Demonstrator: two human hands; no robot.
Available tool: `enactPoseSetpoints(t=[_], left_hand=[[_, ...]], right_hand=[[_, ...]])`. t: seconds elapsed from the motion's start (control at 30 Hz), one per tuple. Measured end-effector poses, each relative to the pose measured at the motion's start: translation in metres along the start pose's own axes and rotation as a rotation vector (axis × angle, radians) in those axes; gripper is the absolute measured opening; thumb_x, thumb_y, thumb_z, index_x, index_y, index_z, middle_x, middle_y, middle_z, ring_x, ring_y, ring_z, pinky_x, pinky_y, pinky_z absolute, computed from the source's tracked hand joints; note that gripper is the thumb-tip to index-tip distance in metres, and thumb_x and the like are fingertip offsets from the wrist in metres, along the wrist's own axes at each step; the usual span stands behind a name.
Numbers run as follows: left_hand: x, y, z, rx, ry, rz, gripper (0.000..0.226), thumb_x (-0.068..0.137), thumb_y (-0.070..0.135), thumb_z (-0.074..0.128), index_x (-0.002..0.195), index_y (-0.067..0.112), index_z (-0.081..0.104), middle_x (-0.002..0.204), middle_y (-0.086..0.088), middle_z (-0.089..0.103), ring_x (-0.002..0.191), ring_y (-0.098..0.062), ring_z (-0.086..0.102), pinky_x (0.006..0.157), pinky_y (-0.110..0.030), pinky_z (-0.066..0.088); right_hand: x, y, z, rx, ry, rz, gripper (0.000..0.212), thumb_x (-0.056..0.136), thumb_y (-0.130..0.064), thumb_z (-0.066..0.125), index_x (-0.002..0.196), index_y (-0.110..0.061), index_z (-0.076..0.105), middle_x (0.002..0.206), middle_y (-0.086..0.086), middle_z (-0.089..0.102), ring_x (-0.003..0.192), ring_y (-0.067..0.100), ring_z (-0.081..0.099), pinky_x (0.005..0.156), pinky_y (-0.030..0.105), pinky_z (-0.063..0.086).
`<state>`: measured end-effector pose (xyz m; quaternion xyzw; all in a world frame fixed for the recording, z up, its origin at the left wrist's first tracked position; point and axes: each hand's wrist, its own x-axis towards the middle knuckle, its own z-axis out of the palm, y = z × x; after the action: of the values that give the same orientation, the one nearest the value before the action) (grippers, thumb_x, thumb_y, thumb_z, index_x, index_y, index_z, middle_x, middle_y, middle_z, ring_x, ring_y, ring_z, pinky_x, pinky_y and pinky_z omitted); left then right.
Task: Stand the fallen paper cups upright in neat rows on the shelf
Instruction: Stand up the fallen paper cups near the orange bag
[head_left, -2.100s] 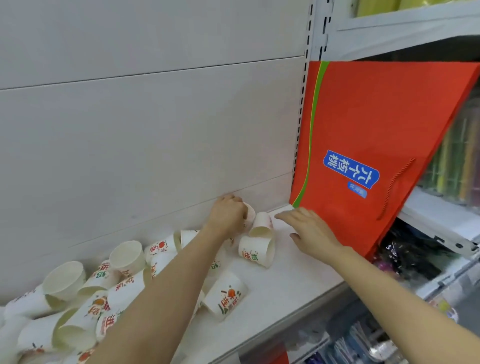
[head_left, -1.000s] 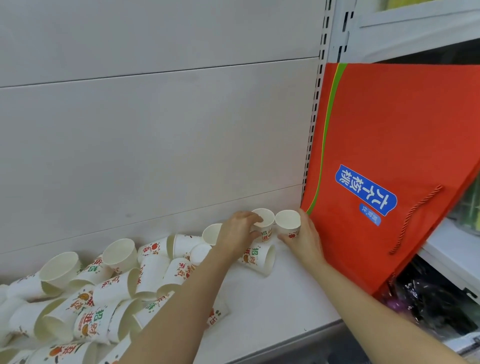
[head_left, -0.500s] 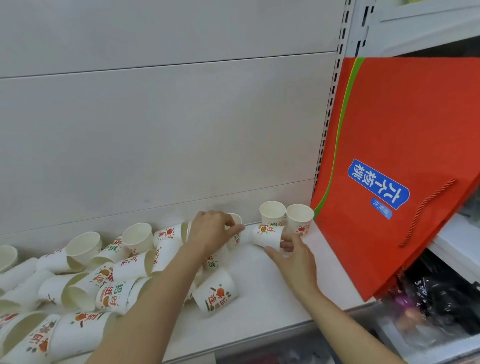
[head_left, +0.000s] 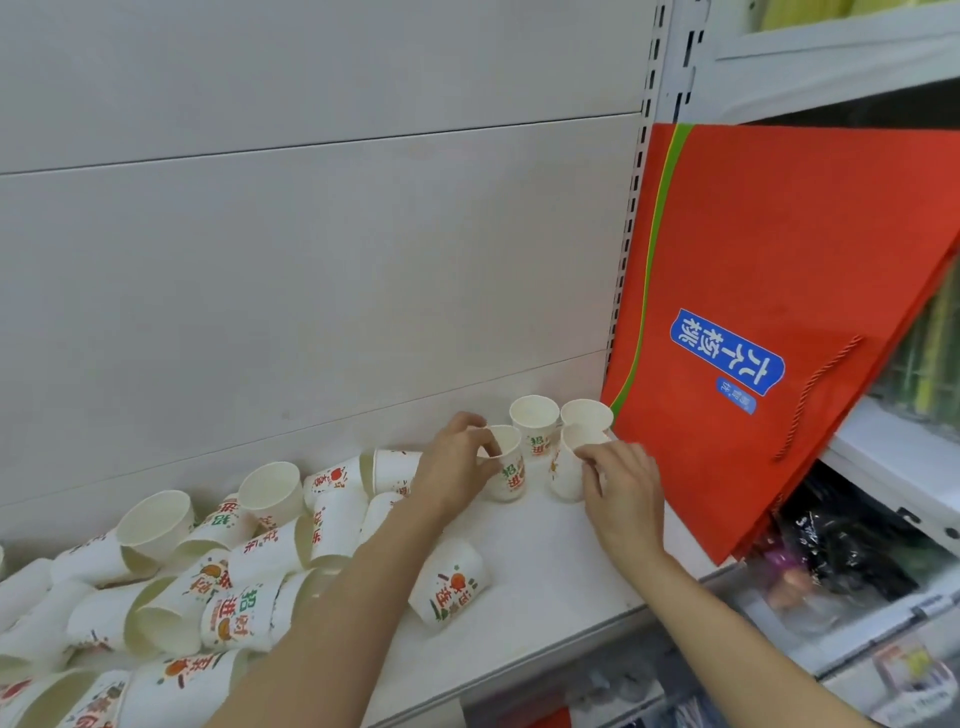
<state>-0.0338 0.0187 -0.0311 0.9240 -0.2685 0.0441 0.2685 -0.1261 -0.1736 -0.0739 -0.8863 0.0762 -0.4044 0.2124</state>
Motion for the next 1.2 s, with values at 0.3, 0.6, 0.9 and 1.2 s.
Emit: enactPoseSetpoints(t=[0.3,0.6,0.9,1.2], left_hand=[[0.003,0.035,0.037,-0.047,-0.028,0.049,0.012,0.085,0.024,0.068,0.095,0.017,0.069,0.132,0.005,0.052,0.11,-0.018,0.057,0.087,-0.032,0.045],[-0.007,0.03,0.02,0.033,-0.042,0.054,0.052,0.088,0.035,0.067,0.137,0.029,0.05,0.148,0.008,0.041,0.129,-0.016,0.045,0.1,-0.033,0.042],[-0.027,-0.01,-0.038,0.492,-0.377,-0.163,0.069,0.078,0.039,0.075,0.14,0.034,0.044,0.141,0.004,0.046,0.129,-0.022,0.042,0.102,-0.037,0.032],[-0.02,-0.02,-0.047,-0.128,0.142,-0.456,0.059,0.068,0.049,0.078,0.11,0.019,0.049,0.099,0.003,0.059,0.088,-0.018,0.06,0.065,-0.029,0.045]], right_hand=[[-0.001,0.022,-0.008,-0.082,-0.003,-0.089,0.022,0.071,0.005,0.075,0.087,-0.009,0.069,0.086,0.005,0.063,0.082,0.027,0.053,0.064,0.035,0.046],[-0.001,0.029,-0.013,-0.051,0.011,-0.186,0.021,0.078,-0.004,0.07,0.099,-0.009,0.071,0.098,0.005,0.066,0.092,0.029,0.056,0.076,0.042,0.049],[-0.034,-0.049,-0.011,0.363,-0.651,-0.09,0.045,0.087,-0.049,0.061,0.128,-0.033,0.054,0.123,-0.016,0.055,0.115,0.002,0.046,0.098,0.021,0.038],[-0.048,-0.088,0.005,0.543,-0.85,0.201,0.061,0.068,-0.051,0.075,0.121,-0.03,0.054,0.113,-0.016,0.059,0.101,-0.002,0.054,0.087,0.016,0.043]])
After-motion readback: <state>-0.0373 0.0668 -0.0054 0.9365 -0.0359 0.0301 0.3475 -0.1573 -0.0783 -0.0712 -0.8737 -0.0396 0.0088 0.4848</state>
